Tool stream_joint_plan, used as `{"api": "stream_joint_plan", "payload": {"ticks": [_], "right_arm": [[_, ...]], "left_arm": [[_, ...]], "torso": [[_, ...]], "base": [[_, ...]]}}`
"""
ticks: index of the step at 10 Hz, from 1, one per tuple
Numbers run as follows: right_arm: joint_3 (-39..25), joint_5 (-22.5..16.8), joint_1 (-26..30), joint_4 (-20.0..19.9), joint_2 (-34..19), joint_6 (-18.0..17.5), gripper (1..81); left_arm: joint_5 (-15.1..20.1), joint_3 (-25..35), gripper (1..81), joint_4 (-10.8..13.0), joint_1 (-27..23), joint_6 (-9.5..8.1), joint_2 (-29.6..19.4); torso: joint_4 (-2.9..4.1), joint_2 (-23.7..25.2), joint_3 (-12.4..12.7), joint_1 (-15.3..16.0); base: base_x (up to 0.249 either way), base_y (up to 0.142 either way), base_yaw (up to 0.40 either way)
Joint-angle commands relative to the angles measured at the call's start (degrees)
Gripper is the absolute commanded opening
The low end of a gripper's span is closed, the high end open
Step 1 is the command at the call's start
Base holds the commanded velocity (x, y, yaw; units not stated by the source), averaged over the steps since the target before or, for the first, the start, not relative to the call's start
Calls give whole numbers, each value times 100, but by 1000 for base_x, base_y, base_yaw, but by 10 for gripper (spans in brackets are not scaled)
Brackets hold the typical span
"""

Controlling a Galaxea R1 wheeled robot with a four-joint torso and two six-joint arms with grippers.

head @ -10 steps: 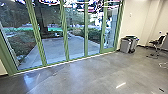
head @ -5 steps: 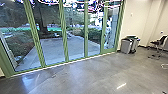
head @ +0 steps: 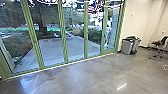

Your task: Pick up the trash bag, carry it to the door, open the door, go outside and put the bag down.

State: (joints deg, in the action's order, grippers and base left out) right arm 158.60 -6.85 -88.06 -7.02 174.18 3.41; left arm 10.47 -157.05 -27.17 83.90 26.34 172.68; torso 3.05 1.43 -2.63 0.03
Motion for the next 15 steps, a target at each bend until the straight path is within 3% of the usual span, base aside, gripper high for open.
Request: {"api": "stream_joint_plan", "payload": {"ticks": [1,15], "right_arm": [[3,-370,232,17,5,19,811],[12,-370,223,421,58,19,811]], "left_arm": [[491,52,10,1,-290,55,48],[482,25,10,1,-290,64,38]], "torso": [[0,0,0,0],[2,-2,0,2]], "base": [[158,-67,0],[158,-70,0]]}}
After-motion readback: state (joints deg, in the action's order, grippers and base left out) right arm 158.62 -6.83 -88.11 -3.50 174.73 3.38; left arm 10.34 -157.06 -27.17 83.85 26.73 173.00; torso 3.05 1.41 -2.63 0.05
